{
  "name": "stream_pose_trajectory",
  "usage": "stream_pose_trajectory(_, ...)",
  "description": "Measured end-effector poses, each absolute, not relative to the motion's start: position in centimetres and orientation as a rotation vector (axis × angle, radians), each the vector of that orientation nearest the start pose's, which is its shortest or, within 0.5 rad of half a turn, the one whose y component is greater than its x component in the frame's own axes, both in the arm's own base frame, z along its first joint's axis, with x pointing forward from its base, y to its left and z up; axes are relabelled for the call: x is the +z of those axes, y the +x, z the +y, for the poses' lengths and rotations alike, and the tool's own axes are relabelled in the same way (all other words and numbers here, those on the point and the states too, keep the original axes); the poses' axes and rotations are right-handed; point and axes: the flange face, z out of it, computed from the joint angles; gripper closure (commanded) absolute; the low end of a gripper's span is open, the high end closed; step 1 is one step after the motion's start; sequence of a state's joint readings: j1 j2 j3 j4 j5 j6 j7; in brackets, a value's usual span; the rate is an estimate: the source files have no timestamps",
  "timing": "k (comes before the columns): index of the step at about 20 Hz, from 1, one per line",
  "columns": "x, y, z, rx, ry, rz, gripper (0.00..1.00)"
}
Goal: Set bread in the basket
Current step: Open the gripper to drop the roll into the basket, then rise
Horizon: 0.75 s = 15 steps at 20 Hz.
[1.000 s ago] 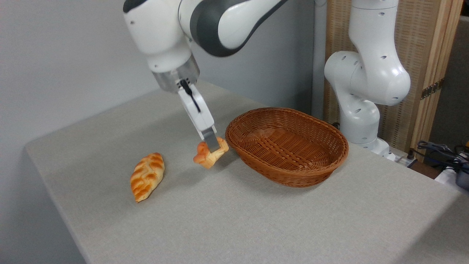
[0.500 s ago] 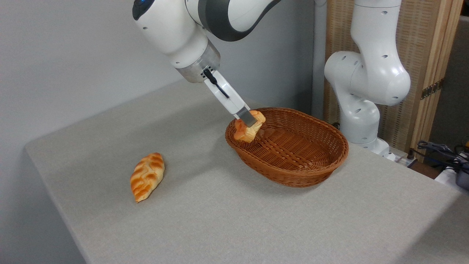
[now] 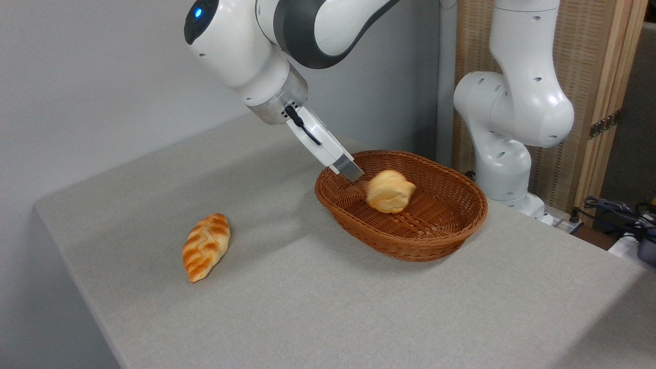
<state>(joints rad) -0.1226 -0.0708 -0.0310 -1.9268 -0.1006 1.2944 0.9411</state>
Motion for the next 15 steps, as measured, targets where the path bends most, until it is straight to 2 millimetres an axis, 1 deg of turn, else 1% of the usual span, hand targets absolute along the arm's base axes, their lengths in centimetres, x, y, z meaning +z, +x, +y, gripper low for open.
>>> stream_pose_trajectory(1, 49.0, 46.3, -8.5, 0.812, -2.858, 1.74, 0.0)
stream_pose_trajectory(3, 50.3, 47.3, -8.6, 0.697, -2.859, 1.738, 0.0)
stream_pose_trajectory(6, 54.3, 49.6, -8.5, 0.408, -2.85, 1.714, 0.0)
stream_pose_trajectory(8, 56.1, 51.1, -8.0, 0.228, -2.841, 1.669, 0.0)
stream_pose_trajectory(9, 56.6, 51.7, -7.6, 0.158, -2.837, 1.635, 0.0)
stream_pose_trajectory(11, 57.1, 52.7, -6.9, 0.061, -2.848, 1.544, 0.0)
stream_pose_trajectory(13, 57.1, 53.7, -6.2, -0.015, -2.876, 1.444, 0.0)
stream_pose_trajectory(15, 56.9, 54.3, -5.5, -0.048, -2.887, 1.403, 0.0)
